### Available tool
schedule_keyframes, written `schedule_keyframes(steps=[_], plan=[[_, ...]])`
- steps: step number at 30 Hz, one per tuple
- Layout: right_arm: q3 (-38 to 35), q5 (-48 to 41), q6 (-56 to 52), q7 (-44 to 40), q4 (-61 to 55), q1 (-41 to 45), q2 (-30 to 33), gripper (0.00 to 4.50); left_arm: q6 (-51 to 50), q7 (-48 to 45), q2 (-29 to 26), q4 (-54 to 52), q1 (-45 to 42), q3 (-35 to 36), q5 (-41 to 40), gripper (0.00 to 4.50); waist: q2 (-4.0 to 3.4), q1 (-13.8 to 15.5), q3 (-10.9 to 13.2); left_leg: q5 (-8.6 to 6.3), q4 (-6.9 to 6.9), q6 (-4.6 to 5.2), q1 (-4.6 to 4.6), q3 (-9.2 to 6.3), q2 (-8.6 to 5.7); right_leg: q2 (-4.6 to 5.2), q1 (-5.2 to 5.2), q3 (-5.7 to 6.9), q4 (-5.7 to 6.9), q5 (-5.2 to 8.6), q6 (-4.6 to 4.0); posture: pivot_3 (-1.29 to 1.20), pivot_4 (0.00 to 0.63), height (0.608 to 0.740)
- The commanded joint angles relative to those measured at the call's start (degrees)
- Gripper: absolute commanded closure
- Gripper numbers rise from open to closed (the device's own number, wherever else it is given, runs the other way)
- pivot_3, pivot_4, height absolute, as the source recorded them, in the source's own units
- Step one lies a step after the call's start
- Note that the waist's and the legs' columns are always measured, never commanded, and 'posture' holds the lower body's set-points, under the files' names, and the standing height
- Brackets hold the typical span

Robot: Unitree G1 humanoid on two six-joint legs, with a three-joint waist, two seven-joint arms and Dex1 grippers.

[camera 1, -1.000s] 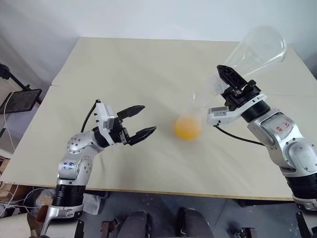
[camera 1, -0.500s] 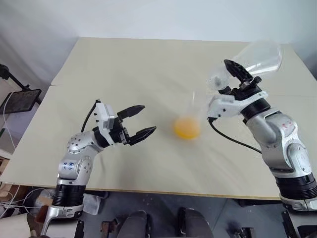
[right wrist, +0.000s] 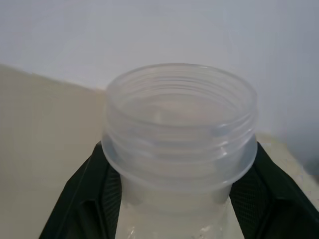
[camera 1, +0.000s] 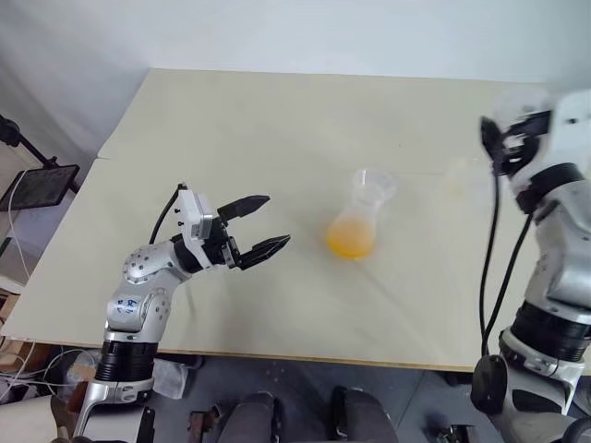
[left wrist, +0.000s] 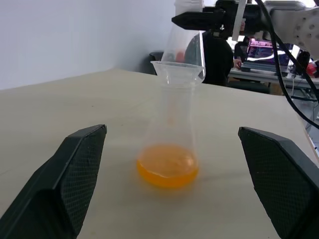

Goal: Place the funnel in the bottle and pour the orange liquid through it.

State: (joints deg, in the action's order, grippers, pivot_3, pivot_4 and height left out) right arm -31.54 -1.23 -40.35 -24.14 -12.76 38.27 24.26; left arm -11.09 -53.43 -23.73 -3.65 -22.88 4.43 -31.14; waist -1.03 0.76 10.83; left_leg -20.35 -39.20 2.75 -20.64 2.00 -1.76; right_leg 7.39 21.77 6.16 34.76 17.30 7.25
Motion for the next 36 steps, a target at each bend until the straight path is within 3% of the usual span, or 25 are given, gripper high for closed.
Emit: schedule_keyframes(steps=[1,6,14,15,19,27,31,36], plan=[[-4.7,-3.5,2.5,3.1,7.1,-0.8,1.9,2.05,1.2,-0.5,-0.2,-0.5,-1.3,0.1,0.3,0.00,0.00,-0.1,0.0,0.00,0.01,0.00,0.00,0.04,-0.01,0.00,0.02,0.00,0.00,0.00,0.00,0.00,0.150,0.740],[-7.3,-7.3,11.7,4.6,16.4,-1.7,4.0,2.05,1.3,-0.5,-0.1,-0.4,-1.6,0.2,0.4,0.00,-0.01,-0.6,0.0,0.01,0.06,0.01,-0.02,0.25,-0.02,-0.01,0.22,0.02,0.14,0.00,0.00,0.00,0.150,0.740],[-5.3,-9.9,24.2,5.3,26.0,-2.9,6.2,2.05,1.5,-0.4,0.2,-0.5,-1.7,0.2,0.5,0.00,-0.01,-1.0,0.0,0.01,0.06,0.02,-0.02,0.28,0.00,-0.01,0.26,-0.01,0.19,0.00,0.00,0.00,0.150,0.740],[-5.0,-10.2,25.0,5.4,26.5,-3.1,6.2,1.33,1.5,-0.5,0.2,-0.4,-1.8,0.1,0.5,0.00,-0.01,-1.0,0.0,0.01,0.06,0.02,-0.02,0.28,0.01,-0.01,0.25,-0.01,0.19,0.00,0.00,0.00,0.150,0.740],[-4.3,-11.9,24.6,5.7,23.6,-4.1,7.4,0.09,1.5,-0.5,0.1,-0.7,-1.6,0.3,0.4,0.00,-0.01,-0.8,0.0,0.02,0.05,0.03,-0.02,0.27,0.00,0.02,0.25,-0.04,0.19,0.00,0.00,0.00,0.150,0.740],[-5.3,-16.1,20.2,4.8,18.2,-8.3,12.0,0.03,1.2,-0.9,-0.1,-0.3,-1.4,0.2,0.3,0.00,-0.01,-0.7,0.0,0.02,0.02,0.04,-0.12,0.14,-0.01,0.05,0.23,-0.07,0.11,0.00,0.00,0.00,0.150,0.740],[-12.0,-26.4,15.8,1.7,11.5,-13.1,12.4,0.03,0.8,-1.5,-1.6,-0.5,-0.3,0.0,1.3,0.00,-0.01,-0.5,0.0,0.03,0.02,0.04,-0.14,0.14,0.00,0.05,0.24,-0.07,0.09,0.00,0.00,0.00,0.150,0.740],[-14.0,-32.4,11.6,-4.3,5.8,-21.8,15.5,0.03,1.3,-1.4,-2.7,-0.4,0.5,0.1,2.3,0.00,0.00,0.0,0.0,0.02,0.02,0.05,-0.16,0.16,-0.01,0.05,0.21,-0.06,0.02,-0.01,0.02,0.00,0.150,0.740]])
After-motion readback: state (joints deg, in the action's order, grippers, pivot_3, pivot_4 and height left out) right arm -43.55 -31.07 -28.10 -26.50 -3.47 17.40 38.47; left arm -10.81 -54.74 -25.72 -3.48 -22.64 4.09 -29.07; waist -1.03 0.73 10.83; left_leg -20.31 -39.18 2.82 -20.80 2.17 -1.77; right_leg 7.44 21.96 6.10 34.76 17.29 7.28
